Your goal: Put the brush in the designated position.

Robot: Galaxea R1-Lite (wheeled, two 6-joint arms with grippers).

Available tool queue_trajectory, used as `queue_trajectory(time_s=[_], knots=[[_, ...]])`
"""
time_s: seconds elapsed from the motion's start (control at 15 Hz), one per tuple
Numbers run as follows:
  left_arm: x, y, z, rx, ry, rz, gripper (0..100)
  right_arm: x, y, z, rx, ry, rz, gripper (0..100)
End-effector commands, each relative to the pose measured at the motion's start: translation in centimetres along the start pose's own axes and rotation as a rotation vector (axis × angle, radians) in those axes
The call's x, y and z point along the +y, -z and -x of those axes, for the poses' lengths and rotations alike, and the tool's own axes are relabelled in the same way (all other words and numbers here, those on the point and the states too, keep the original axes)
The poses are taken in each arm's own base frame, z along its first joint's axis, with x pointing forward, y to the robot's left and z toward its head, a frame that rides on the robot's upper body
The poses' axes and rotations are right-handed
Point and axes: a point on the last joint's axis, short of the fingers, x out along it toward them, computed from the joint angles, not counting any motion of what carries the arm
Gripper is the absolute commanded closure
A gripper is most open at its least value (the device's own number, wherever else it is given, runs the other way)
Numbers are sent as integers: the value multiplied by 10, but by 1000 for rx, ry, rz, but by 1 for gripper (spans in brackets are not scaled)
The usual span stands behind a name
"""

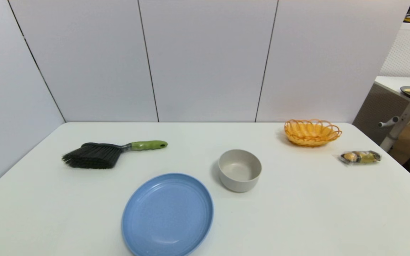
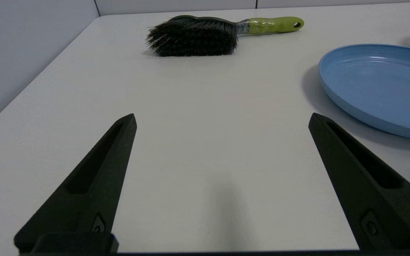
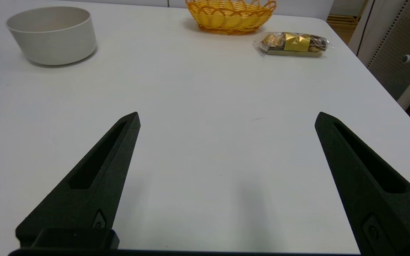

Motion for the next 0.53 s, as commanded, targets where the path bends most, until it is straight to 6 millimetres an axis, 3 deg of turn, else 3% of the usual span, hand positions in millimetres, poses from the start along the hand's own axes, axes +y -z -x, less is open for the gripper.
queue_trajectory(time_s=[0.07,0.53], knots=[[0,0,0,-1,2,0,0,0,0,0,3,-1,-1,0],[0,0,0,0,0,0,0,0,0,0,3,-1,-1,0]])
